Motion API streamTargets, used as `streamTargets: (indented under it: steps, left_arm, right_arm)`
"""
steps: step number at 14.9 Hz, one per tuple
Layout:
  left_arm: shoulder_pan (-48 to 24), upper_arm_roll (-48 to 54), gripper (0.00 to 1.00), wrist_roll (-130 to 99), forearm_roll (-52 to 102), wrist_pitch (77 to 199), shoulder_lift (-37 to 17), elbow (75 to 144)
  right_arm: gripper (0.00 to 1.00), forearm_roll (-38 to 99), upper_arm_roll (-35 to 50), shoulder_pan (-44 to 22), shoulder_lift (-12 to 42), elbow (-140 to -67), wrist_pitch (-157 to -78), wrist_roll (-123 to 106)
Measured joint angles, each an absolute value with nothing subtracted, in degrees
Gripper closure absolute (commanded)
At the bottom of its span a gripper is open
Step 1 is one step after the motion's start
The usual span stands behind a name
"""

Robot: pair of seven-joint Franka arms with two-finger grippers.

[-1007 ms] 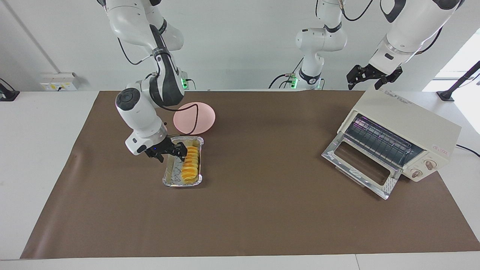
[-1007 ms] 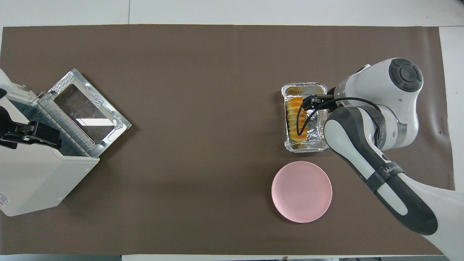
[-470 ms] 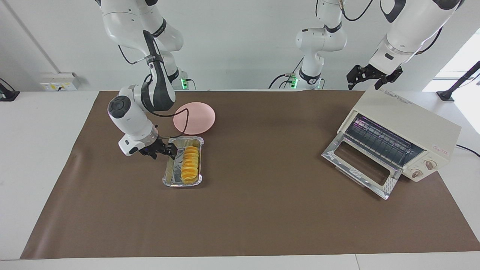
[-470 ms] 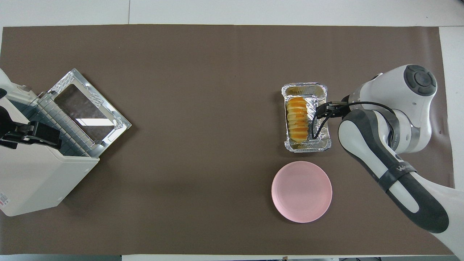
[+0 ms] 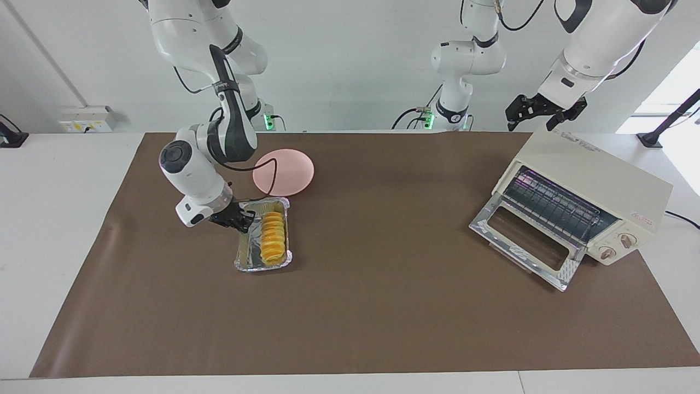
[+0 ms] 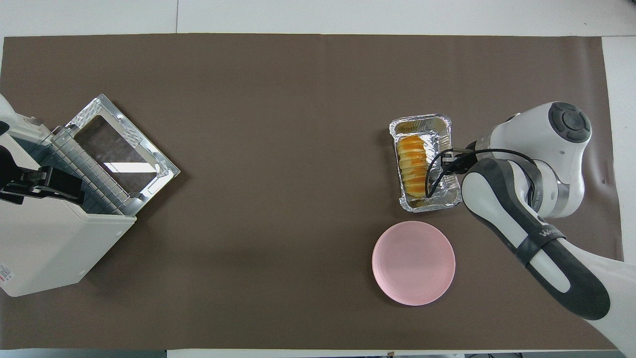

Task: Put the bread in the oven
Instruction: 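Grip the foil tray rim with the right gripper and slide it toward the oven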

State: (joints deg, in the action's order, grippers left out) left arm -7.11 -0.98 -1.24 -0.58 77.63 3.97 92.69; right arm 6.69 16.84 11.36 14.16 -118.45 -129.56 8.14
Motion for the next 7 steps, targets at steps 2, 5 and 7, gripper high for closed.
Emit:
streamTargets:
  steps: [2, 5, 7]
  left_arm:
    - [-7.11, -0.98, 0.00, -1.24, -0.58, 77.63, 3.97, 92.69]
    - [-7.11, -0.98, 0.00, -1.24, -0.58, 77.63, 3.97, 92.69]
    - [-7.11, -0.98, 0.00, -1.24, -0.58, 77.63, 3.97, 92.69]
  right_arm:
    - [1.00, 7.40, 17.08, 11.23, 14.06, -116.82, -129.60, 7.38]
    - [1.00, 7.83, 17.52, 9.32, 13.97, -112.53, -129.54, 7.33]
    - [1.00, 8.16, 17.61, 5.65, 14.04, -109.00, -129.41, 9.56]
